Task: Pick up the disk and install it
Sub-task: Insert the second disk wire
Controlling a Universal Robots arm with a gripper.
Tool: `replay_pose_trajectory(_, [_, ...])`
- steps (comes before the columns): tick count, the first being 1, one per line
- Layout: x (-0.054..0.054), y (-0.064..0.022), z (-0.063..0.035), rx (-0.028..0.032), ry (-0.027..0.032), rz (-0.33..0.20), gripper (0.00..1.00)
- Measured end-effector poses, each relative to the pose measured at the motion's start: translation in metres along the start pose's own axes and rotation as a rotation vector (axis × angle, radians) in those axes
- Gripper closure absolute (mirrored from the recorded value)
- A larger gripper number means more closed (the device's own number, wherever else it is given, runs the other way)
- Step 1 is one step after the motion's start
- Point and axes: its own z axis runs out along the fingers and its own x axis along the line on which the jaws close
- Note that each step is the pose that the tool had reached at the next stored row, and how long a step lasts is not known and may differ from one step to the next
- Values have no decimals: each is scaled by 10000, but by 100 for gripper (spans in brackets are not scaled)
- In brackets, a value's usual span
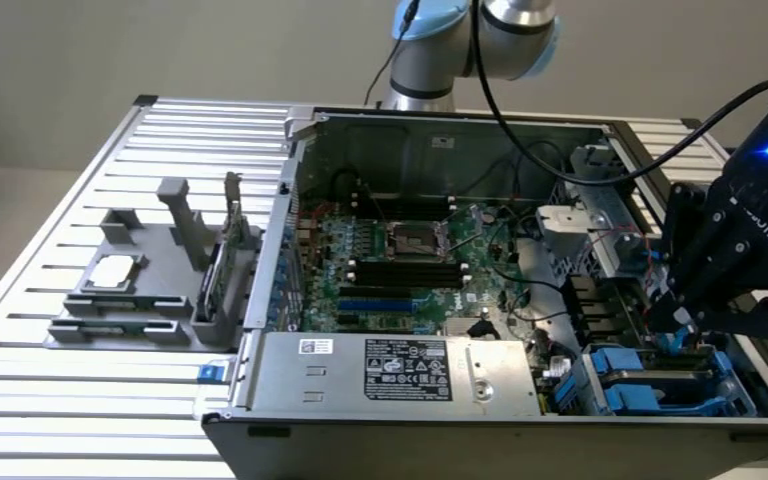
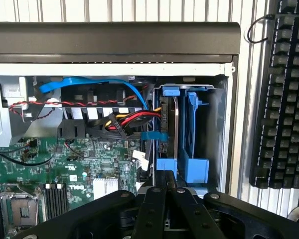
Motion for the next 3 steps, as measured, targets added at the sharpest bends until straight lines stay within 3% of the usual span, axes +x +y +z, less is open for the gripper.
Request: replay_pose_trajectory(3, [0, 0, 0, 0, -1, 0, 89])
